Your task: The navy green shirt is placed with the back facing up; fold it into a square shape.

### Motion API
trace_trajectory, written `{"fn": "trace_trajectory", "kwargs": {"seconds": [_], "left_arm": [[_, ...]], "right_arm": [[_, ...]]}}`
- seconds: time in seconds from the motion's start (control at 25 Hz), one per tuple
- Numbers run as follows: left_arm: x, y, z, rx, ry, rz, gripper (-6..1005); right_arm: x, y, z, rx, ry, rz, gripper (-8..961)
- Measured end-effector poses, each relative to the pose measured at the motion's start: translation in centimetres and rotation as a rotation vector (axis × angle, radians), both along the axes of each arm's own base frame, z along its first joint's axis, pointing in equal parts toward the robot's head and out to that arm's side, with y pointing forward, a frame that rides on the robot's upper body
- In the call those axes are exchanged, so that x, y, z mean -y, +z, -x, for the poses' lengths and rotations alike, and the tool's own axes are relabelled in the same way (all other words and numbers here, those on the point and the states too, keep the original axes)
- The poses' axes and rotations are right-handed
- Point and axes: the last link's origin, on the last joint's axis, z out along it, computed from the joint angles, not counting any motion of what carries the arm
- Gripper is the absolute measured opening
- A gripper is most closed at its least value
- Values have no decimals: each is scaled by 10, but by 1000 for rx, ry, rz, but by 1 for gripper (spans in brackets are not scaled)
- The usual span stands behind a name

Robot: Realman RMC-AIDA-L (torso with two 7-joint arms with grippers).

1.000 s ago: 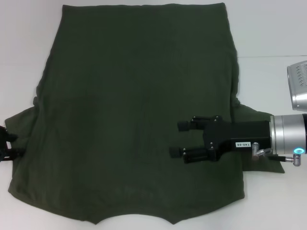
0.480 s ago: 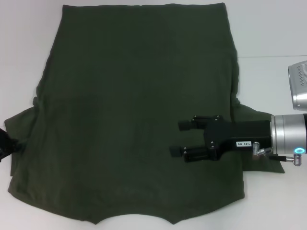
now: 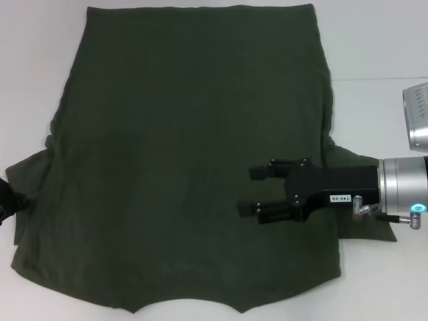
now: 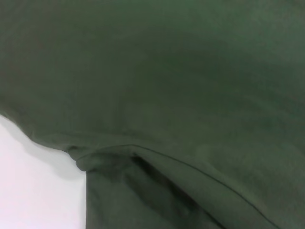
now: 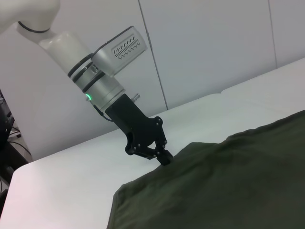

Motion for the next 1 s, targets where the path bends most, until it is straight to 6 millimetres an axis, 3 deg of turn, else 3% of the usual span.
{"fn": "trace_trajectory", "kwargs": {"seconds": [0.2,1.0], "left_arm": [[0,3,-1,-1,2,0,28],[2,65,-12,-91,-18,-8,29]], "right_arm": [[0,0,0,0,0,-1,908],[1,-2,1,-5,-3,-2,908]]}}
